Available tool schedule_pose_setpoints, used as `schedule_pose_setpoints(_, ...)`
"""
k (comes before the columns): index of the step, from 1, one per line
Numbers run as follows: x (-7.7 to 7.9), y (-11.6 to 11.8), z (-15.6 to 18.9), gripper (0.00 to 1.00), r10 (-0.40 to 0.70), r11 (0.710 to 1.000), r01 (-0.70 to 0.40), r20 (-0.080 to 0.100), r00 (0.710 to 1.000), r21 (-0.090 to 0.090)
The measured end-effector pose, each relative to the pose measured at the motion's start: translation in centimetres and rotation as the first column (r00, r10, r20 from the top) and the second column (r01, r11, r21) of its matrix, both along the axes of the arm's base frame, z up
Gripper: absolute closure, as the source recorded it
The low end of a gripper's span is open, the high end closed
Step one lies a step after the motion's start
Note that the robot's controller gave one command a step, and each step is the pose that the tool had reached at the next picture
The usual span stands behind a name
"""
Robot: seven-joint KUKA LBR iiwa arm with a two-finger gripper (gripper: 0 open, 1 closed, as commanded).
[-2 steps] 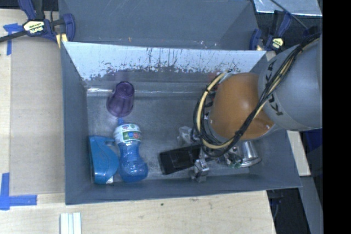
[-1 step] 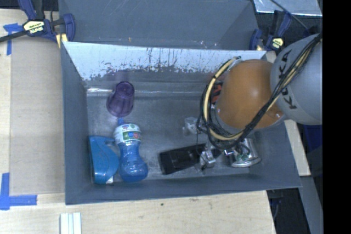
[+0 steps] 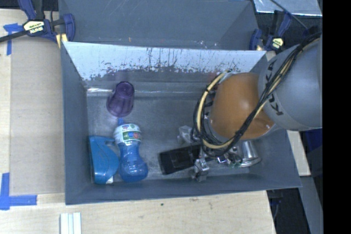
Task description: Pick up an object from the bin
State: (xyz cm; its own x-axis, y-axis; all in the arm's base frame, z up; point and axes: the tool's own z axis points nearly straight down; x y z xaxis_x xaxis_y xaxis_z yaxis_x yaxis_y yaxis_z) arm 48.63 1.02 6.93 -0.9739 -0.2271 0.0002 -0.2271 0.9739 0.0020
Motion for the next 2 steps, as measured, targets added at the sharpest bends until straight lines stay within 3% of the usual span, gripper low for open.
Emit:
schedule_pose_setpoints(1,2.0,0.0,0.0,0.0,-0.235,0.972,0.235,0.003,0.972,-0.002)
schedule_pose_setpoints(2,0.3,-0.1,0.2,1.0,-0.001,1.0,0.001,0.011,1.0,0.0)
